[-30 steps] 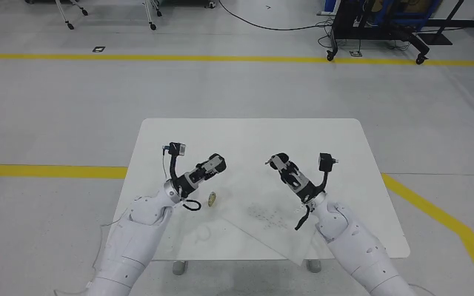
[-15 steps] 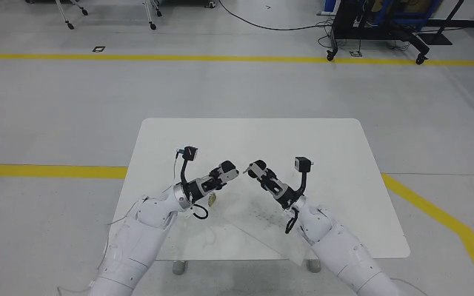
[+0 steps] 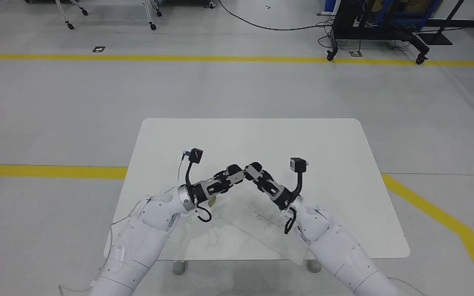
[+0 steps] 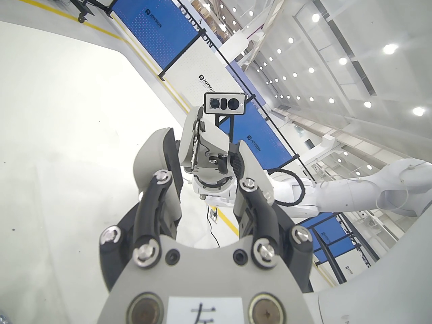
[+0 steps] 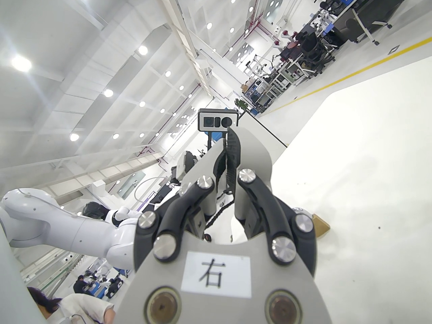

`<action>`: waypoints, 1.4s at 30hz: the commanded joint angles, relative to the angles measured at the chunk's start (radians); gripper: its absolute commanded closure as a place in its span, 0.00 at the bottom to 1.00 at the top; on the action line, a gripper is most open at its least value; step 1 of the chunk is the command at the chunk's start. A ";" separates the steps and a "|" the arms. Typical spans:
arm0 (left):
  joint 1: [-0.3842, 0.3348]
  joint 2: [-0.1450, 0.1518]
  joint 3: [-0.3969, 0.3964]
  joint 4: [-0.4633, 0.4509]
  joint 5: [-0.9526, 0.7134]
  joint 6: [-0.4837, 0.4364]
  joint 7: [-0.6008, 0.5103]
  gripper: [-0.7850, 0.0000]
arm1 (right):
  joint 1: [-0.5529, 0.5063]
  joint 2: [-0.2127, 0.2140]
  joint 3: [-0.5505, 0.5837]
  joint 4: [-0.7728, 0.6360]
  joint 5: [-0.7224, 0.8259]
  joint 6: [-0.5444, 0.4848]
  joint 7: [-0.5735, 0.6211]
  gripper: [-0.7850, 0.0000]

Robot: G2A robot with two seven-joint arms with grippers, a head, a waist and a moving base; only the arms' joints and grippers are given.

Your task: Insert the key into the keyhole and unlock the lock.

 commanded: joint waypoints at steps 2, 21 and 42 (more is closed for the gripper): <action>-0.003 0.002 0.004 0.000 0.029 0.003 0.005 0.64 | 0.000 -0.002 0.004 0.002 -0.001 0.000 0.003 1.00; -0.003 0.007 0.014 -0.001 0.081 0.038 0.080 1.00 | -0.018 -0.007 0.041 -0.011 -0.036 0.014 0.034 1.00; -0.004 0.012 0.017 0.001 0.049 0.031 0.110 0.55 | -0.029 -0.007 0.067 -0.032 -0.016 0.040 0.120 1.00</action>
